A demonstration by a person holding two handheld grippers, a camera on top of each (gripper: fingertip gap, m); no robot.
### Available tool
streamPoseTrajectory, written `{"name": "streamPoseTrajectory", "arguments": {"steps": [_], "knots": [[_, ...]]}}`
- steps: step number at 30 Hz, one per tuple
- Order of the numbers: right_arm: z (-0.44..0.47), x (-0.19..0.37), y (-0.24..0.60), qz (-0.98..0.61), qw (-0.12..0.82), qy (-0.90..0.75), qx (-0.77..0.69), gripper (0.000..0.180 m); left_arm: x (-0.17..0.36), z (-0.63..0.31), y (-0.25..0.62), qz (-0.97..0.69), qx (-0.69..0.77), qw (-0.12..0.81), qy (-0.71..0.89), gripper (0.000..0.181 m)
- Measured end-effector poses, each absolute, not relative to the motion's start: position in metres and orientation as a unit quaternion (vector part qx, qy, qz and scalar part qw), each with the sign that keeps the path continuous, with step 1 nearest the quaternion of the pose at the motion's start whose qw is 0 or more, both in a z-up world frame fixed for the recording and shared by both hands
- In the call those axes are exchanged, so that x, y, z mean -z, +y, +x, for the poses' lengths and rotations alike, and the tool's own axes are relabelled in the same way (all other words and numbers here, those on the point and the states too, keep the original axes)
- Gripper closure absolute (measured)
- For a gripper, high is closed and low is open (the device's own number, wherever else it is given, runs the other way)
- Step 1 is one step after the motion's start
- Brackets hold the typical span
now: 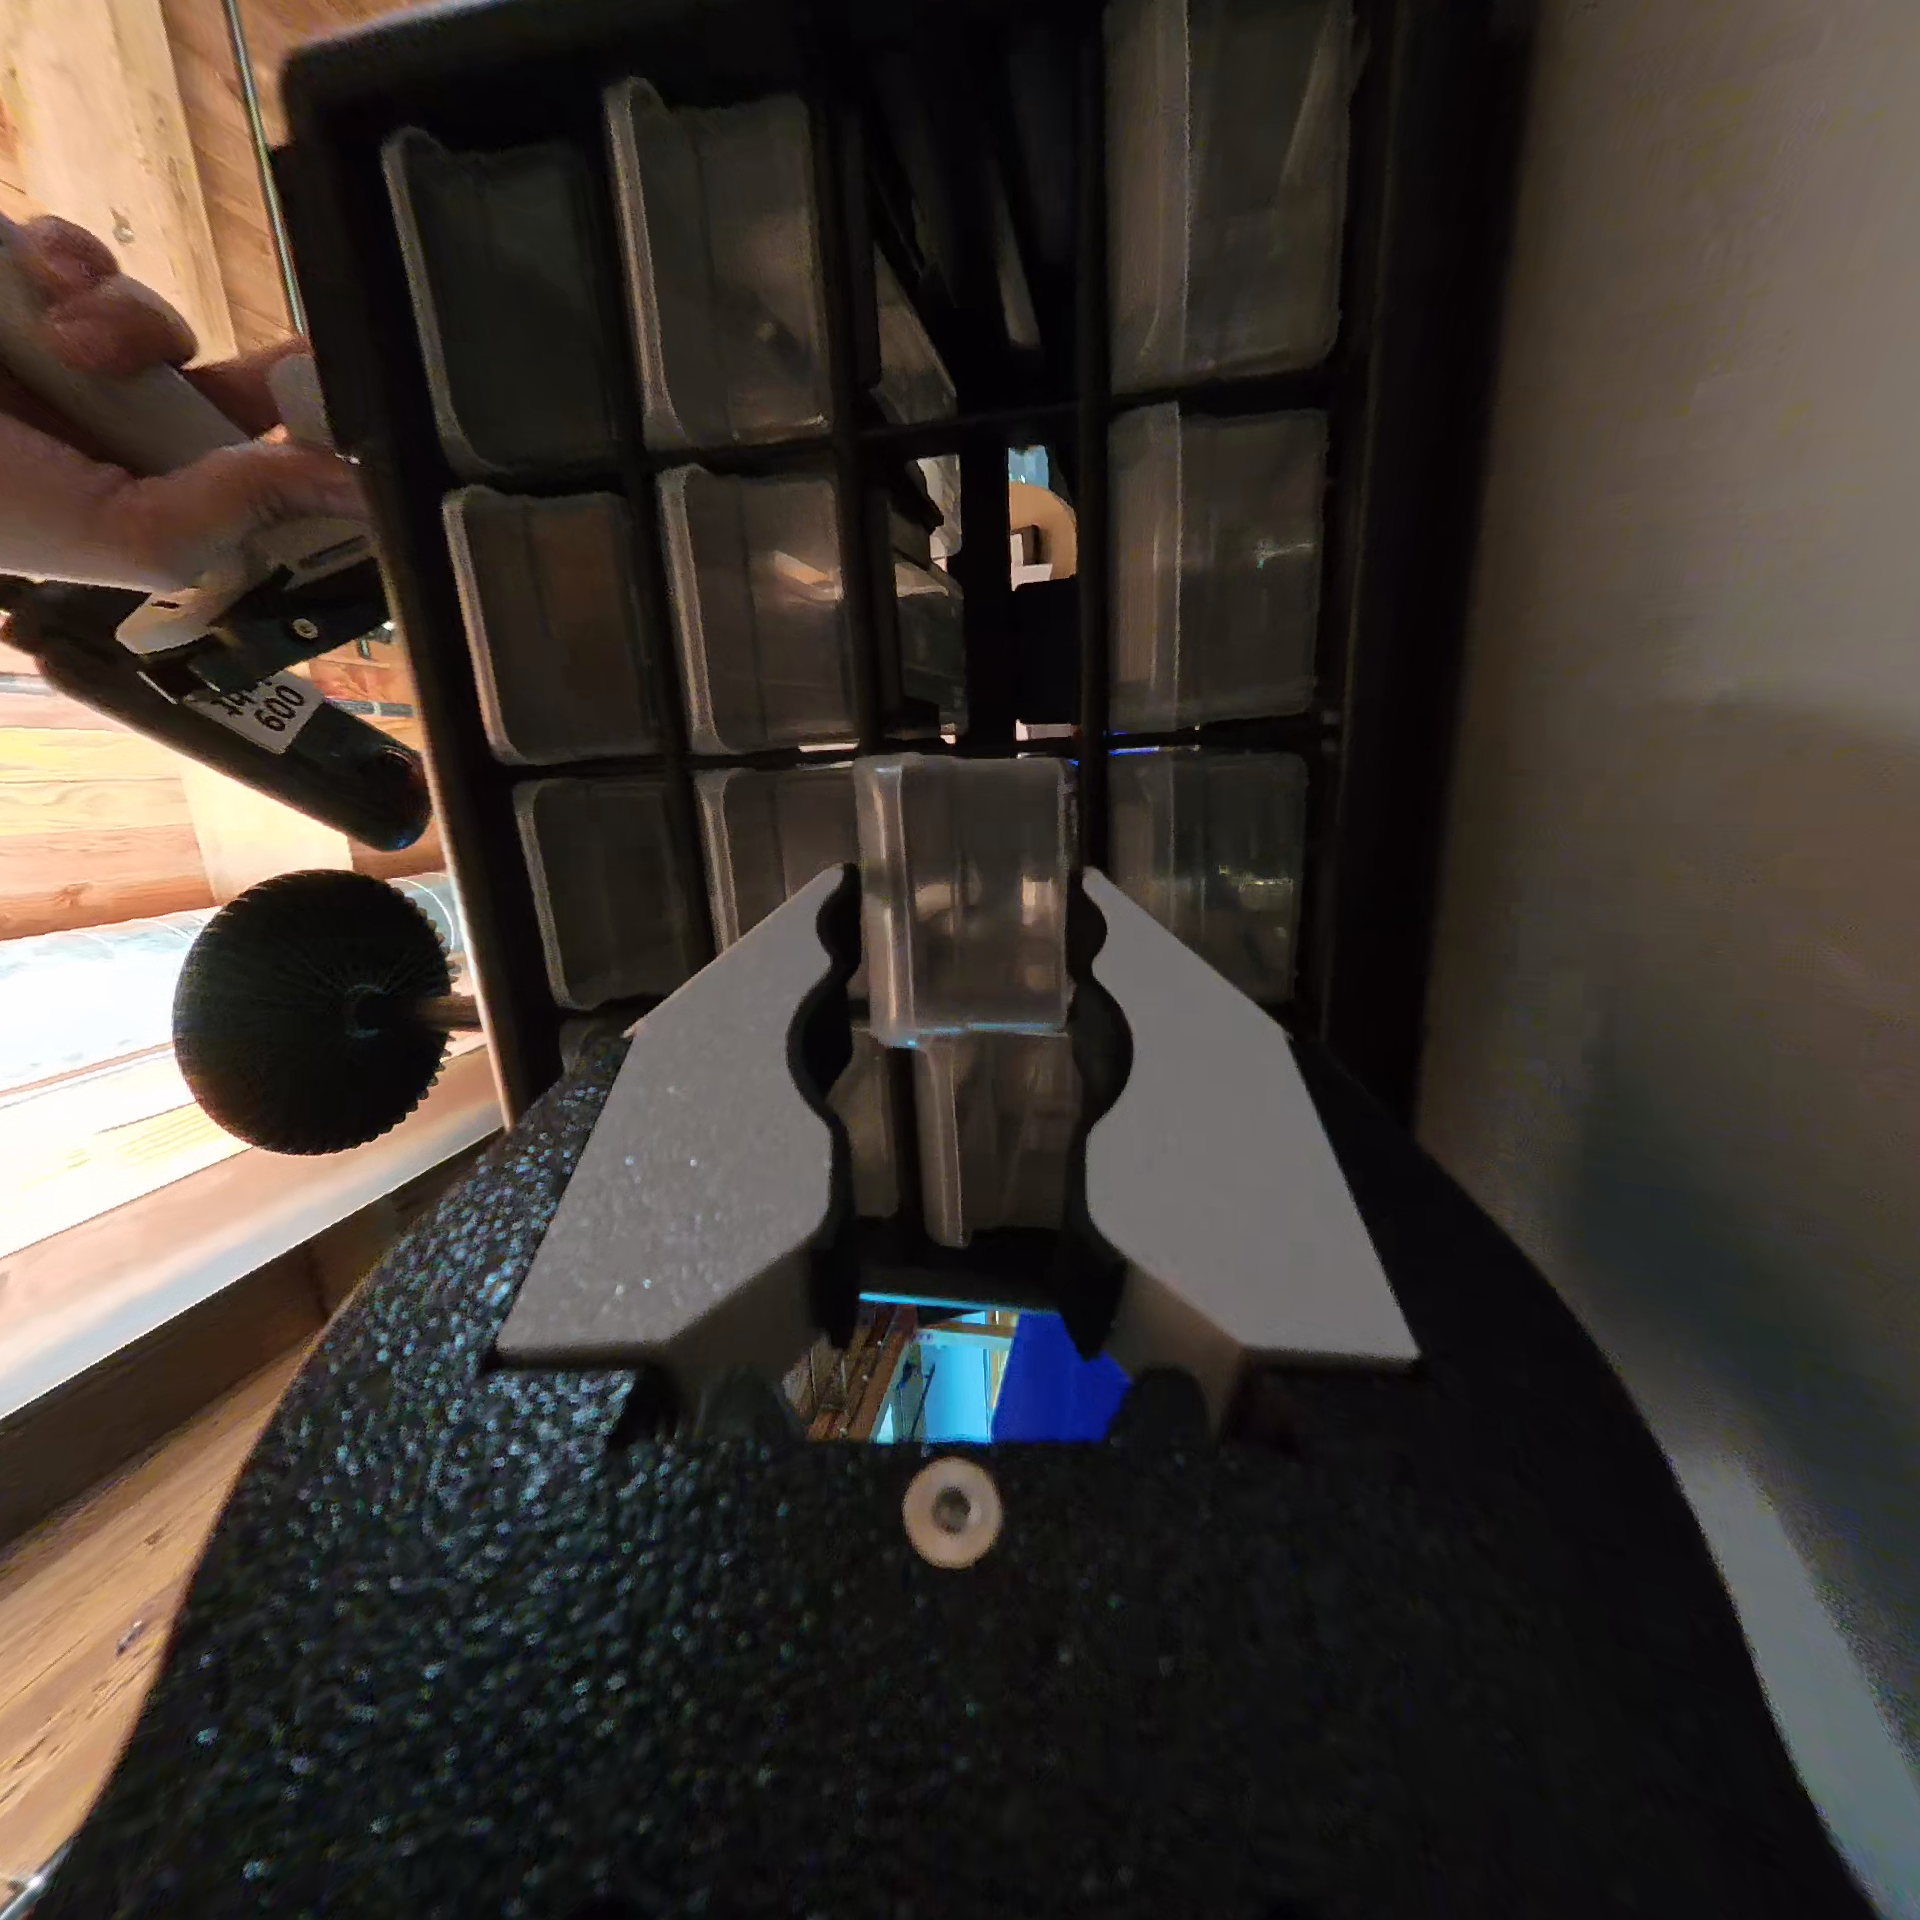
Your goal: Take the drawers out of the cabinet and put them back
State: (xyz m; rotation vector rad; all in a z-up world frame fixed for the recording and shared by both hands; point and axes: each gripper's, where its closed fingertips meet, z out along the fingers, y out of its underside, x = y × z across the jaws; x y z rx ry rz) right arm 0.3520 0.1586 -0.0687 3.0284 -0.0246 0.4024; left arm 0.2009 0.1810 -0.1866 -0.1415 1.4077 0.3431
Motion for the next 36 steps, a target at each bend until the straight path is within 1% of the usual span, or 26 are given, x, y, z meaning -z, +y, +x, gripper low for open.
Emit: {"name": "streamPoseTrajectory", "arguments": {"steps": [9,13,15,16,18,19,20,30,36], "knots": [[0.352,0.069,0.159,0.99,0.044,-0.007,-0.137,0.18,0.188,0.201,0.183,-0.084,-0.148,0.741,0.65,0.144],[0.352,0.069,0.159,0.991,0.04,-0.008,-0.131,0.18,0.19,0.198,0.187,-0.123,-0.125,0.728,0.663,0.123],[0.352,0.069,0.159,0.991,0.038,-0.009,-0.128,0.18,0.188,0.193,0.183,-0.122,-0.113,0.729,0.664,0.123],[0.352,0.069,0.159,0.991,0.037,-0.009,-0.128,0.18,0.187,0.19,0.18,-0.123,-0.108,0.73,0.663,0.127],[0.352,0.069,0.159,0.991,0.036,-0.009,-0.129,0.18,0.181,0.182,0.172,-0.118,-0.093,0.743,0.653,0.163],[0.352,0.069,0.159,0.991,0.036,-0.009,-0.13,0.18,0.178,0.179,0.168,-0.109,-0.09,0.749,0.648,0.177],[0.352,0.069,0.159,0.991,0.036,-0.009,-0.13,0.18,0.178,0.177,0.165,-0.1,-0.093,0.751,0.646,0.181],[0.352,0.069,0.159,0.989,0.043,-0.01,-0.138,0.18,0.186,0.204,0.191,-0.1,-0.176,0.739,0.642,0.181],[0.352,0.069,0.159,0.99,0.041,-0.01,-0.133,0.18,0.189,0.216,0.202,-0.128,-0.182,0.73,0.647,0.181]]}}
